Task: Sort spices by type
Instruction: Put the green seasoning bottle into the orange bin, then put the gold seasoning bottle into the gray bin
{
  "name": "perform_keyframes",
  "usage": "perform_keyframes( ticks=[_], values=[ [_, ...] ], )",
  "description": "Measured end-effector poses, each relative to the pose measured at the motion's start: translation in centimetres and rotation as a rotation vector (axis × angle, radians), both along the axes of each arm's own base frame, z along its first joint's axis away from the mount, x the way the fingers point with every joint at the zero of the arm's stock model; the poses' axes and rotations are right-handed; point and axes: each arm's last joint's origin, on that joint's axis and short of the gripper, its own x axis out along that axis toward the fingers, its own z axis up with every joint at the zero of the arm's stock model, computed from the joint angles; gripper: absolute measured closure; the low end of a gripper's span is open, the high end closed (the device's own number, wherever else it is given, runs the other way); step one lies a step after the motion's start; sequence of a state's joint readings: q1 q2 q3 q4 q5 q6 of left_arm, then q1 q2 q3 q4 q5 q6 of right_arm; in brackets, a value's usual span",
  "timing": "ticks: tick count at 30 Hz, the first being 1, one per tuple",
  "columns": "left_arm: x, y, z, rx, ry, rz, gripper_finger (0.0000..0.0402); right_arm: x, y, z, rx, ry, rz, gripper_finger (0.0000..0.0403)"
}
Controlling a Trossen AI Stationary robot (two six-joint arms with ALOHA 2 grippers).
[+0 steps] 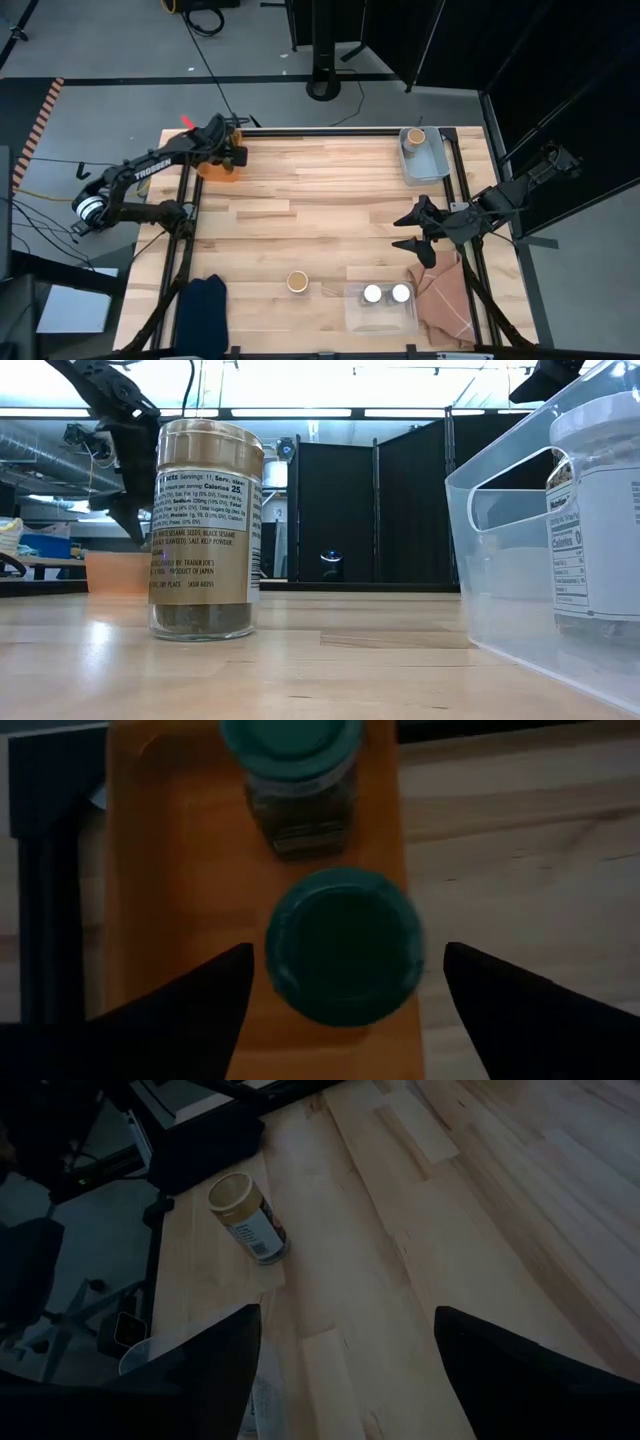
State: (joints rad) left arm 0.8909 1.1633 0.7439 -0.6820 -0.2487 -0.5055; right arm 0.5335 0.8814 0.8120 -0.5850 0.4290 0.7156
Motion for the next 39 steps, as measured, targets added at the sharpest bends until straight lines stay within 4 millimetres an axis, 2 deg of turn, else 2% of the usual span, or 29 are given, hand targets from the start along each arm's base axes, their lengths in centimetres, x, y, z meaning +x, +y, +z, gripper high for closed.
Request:
perform_keyframes(
  ticks=[8, 17, 22, 27, 33, 39],
  values=[
    [1.3, 0.2, 2.5, 0.046, -0.061, -0.061, 0.0069, 0.0, 0.0, 0.0, -0.007, 0.0, 0.005, 0.0098],
    [2.7, -0.6, 6.4, 0.098, -0.041, -0.172, 0.0069, 0.0, 0.0, 0.0, -0.005, 0.002, 0.007, 0.0098],
    [4.7, -2.2, 7.9, 0.051, -0.157, -0.363, 0.0069, 0.0, 0.0, 0.0, -0.007, 0.002, 0.009, 0.0098],
    [7.3, -6.1, 8.1, -0.063, -0.259, -0.696, 0.0069, 0.0, 0.0, 0.0, -0.01, 0.002, 0.01, 0.0098],
    [10.3, -13.1, 8.7, -0.094, -0.356, -1.068, 0.0069, 0.0, 0.0, 0.0, -0.023, 0.003, 0.019, 0.0098],
    [11.8, -19.3, 10.0, 0.034, -0.498, -1.166, 0.0069, 0.0, 0.0, 0.0, -0.024, 0.002, 0.02, 0.0098]
  ],
)
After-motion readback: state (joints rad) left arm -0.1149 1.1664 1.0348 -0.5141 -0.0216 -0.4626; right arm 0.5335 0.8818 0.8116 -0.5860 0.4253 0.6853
